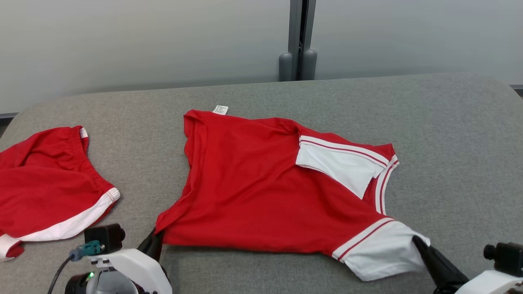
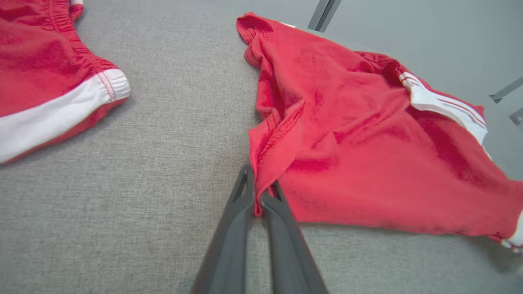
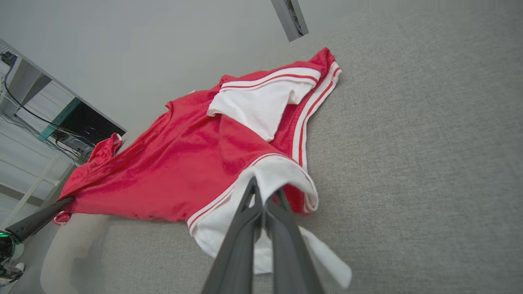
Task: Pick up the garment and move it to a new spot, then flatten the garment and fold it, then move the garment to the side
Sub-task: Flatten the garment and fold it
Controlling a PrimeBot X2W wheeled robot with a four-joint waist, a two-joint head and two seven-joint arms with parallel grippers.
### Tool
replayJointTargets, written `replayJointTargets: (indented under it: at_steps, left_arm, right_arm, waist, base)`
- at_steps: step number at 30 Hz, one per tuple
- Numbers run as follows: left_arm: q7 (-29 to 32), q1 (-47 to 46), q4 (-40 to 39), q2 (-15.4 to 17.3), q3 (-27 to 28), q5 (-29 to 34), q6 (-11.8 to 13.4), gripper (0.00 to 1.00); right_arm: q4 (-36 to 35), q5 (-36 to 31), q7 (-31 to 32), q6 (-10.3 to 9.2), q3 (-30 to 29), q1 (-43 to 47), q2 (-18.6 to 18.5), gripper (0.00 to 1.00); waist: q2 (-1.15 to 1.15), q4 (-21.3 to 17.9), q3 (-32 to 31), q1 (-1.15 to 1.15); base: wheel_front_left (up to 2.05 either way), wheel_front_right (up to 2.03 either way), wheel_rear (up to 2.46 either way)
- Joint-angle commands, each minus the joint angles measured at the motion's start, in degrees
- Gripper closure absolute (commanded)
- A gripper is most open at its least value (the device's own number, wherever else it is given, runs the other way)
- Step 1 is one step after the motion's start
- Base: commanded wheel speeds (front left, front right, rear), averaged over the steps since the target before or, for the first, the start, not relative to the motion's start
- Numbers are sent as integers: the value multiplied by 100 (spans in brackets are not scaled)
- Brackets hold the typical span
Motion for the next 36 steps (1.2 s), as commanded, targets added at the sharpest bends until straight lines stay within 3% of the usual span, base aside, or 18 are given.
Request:
replayJointTargets:
  at_steps: [1, 8, 13, 19, 25, 26, 27, 36]
  left_arm:
    - [50, -101, -205, 77, 51, -25, -21, 100]
    - [317, -837, -791, 324, 95, 80, -87, 100]
    - [575, -1938, -676, 492, 193, 48, -280, 100]
    - [865, -3613, 121, 582, 311, -91, -637, 100]
    - [924, -5533, 1105, 623, 101, 250, -986, 100]
    - [924, -5533, 1105, 623, 101, 250, -986, 100]
    - [790, -6205, 1462, 624, 39, 388, -1112, 100]
    - [405, -8349, 3007, 398, -23, 531, -1318, 100]
  right_arm:
    - [-132, 132, -73, 1, -44, -43, -75, 100]
    - [-432, 443, -24, 1, 26, -804, -317, 100]
    - [-389, 639, 32, 1, 127, -1901, -429, 100]
    - [-38, 1116, 231, 1, 298, -3709, -547, 100]
    - [664, 1408, 109, 1, 385, -5714, -674, 100]
    - [664, 1408, 109, 1, 385, -5714, -674, 100]
    - [954, 1409, 53, 1, 416, -6346, -691, 100]
    - [1941, 1261, -265, 1, 741, -8476, -810, 100]
  waist:
    - [0, 12, -7, 0]
    - [0, -56, 247, 0]
    - [0, -121, 679, 0]
    - [0, -181, 1362, 0]
    - [0, -142, 2016, 0]
    - [0, -142, 2016, 0]
    - [0, -125, 2201, 0]
    - [0, -57, 2766, 0]
  base:
    - [0, 0, 0]
    - [0, 0, 0]
    - [0, 0, 0]
    - [0, 0, 0]
    - [0, 0, 0]
    - [0, 0, 0]
    - [0, 0, 0]
    - [0, 0, 0]
